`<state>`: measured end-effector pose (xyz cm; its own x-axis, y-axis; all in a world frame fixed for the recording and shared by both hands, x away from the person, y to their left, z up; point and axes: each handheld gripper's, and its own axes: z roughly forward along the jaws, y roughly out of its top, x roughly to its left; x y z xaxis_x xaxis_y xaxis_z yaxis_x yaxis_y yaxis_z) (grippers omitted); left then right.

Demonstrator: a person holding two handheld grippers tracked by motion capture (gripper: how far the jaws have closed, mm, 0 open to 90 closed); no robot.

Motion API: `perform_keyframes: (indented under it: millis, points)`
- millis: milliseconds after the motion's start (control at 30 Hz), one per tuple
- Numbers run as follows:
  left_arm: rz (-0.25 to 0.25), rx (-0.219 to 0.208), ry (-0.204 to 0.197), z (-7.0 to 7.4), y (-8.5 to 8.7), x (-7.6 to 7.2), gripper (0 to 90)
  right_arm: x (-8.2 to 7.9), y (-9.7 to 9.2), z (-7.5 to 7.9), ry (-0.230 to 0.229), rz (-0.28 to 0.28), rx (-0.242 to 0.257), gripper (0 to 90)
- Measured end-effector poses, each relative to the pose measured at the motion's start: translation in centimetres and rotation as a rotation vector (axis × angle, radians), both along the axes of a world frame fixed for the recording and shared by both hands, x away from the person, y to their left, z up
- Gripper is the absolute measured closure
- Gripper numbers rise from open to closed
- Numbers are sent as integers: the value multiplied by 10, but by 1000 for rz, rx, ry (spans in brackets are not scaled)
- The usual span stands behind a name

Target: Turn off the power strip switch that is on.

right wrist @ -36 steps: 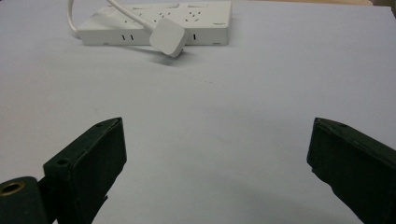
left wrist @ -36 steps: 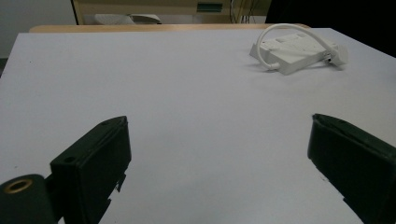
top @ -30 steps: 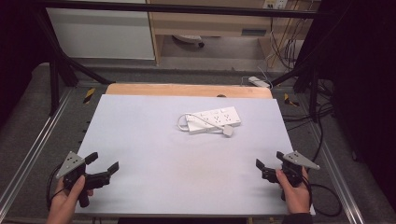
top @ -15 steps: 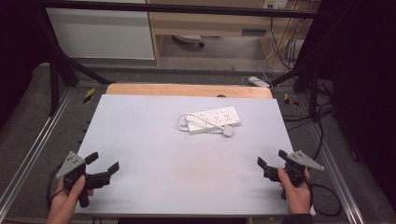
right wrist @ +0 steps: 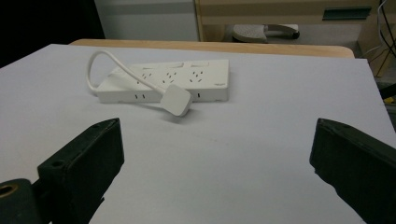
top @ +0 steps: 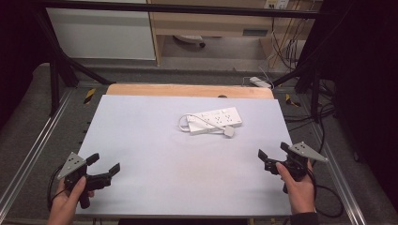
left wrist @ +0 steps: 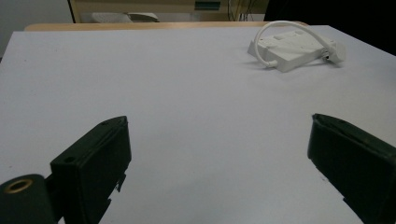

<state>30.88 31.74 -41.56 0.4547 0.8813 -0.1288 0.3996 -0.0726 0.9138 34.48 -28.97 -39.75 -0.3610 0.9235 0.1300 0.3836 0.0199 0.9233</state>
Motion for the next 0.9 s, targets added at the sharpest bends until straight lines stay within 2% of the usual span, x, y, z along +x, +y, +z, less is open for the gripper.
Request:
perform_keyframes:
  millis: [433, 500, 900]
  points:
    - [-3, 8, 10, -2, -2, 1, 60, 27, 11, 19, -3, -19, 13, 40]
    - [-4, 8, 12, -2, -1, 1, 60, 37, 14, 21, -2, -23, 16, 42]
    - [1, 6, 19, -3, -1, 1, 59, 65, 26, 29, 3, -13, -19, 50]
